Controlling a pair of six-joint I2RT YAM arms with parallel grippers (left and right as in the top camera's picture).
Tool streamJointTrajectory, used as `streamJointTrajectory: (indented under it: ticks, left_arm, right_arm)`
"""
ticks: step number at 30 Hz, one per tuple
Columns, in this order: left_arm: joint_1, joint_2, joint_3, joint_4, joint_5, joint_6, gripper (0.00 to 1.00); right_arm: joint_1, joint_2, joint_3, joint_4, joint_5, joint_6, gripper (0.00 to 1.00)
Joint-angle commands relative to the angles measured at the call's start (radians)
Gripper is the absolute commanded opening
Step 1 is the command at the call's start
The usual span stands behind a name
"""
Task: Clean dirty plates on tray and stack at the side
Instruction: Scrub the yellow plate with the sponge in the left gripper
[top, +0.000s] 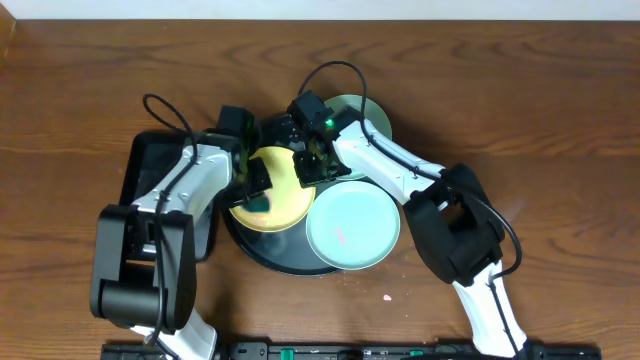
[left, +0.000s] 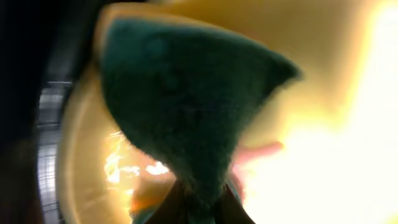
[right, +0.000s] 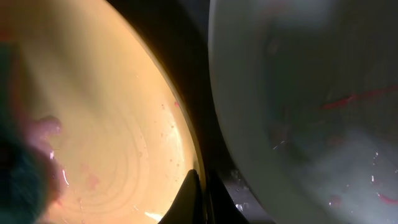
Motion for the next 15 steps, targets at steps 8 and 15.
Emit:
streamJointTrajectory:
  ticks: [8,15]
  left_arm:
    - [-0.020,0.054,-0.024,0.073,0.232,0.123,0.08]
    - [-0.021,0.053,0.014,0.172,-0.160,0.034,0.07]
  right_arm:
    - [-0.004,0.027,0.006,-0.006,0.006,-0.024,0.01]
    - [-0.004,0.027,0.006,-0.006,0.006,-0.024,0.01]
